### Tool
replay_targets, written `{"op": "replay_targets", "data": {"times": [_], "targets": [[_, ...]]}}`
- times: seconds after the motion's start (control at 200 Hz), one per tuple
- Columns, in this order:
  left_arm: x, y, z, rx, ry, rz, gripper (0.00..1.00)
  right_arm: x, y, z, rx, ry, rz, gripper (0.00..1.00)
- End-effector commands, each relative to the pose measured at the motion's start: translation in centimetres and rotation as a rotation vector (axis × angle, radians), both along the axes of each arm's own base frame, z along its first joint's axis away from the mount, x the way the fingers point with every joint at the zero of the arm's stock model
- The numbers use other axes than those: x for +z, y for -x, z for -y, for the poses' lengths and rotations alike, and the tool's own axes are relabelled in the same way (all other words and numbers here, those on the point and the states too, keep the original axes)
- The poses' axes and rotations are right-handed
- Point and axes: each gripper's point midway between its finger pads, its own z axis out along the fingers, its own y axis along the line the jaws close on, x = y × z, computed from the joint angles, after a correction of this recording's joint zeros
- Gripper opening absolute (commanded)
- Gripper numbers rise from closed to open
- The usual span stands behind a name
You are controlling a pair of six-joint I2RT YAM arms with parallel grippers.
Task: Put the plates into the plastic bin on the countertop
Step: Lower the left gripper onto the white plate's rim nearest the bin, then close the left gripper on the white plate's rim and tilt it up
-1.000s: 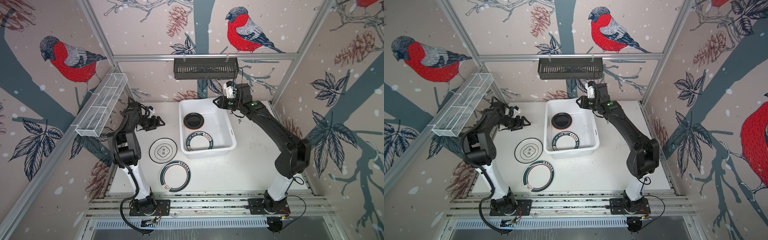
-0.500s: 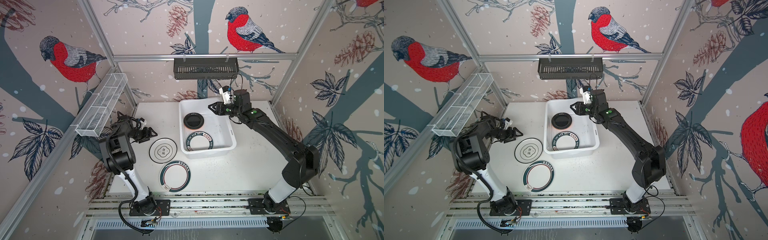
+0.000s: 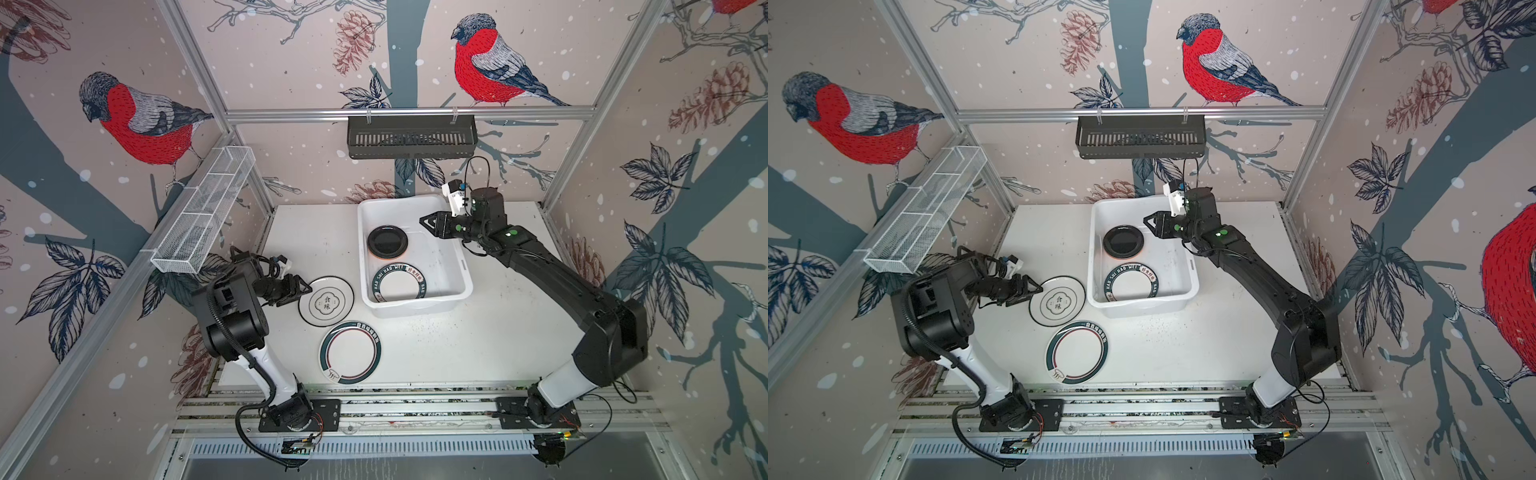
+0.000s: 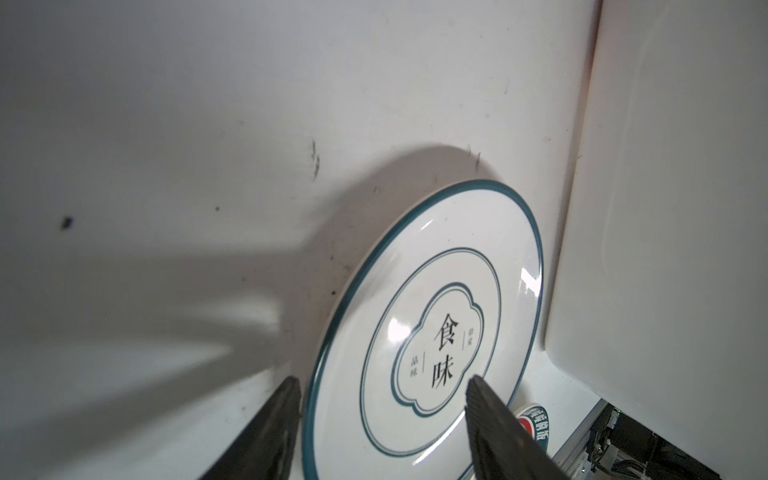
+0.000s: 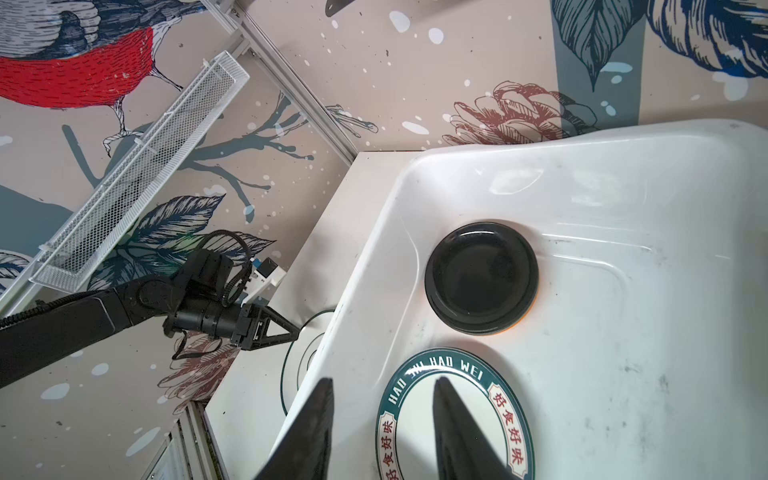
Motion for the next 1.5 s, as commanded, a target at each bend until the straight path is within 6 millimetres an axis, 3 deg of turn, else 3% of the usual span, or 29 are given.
{"op": "replay_targets", "data": {"times": [0.0, 0.645, 1.061, 1.146, 1.496], "targets": [[0.1, -0.2, -0.2, -0.017, -0.017, 0.044, 0.64, 1.2, 0.1, -0.3, 0.014, -0.034, 0.039, 0.41], [-2.2, 0.2, 0.8, -0.007, 0.108, 0.022, 0.57, 0.2, 0.6, -0.2, 0.018, -0.05, 0.014, 0.41], [-2.7, -0.3, 0.3, 0.021, 0.142, 0.044, 0.4, -1.1, 0.2, -0.7, 0.028, -0.059, -0.013, 0.4], [-2.7, -0.4, 0.4, 0.022, 0.157, 0.048, 0.31, -1.3, 0.2, -0.8, 0.031, -0.059, -0.015, 0.4], [-2.1, -2.1, -0.2, 0.054, 0.165, 0.093, 0.17, -1.9, -0.4, -1.1, 0.033, -0.063, -0.022, 0.4]]}}
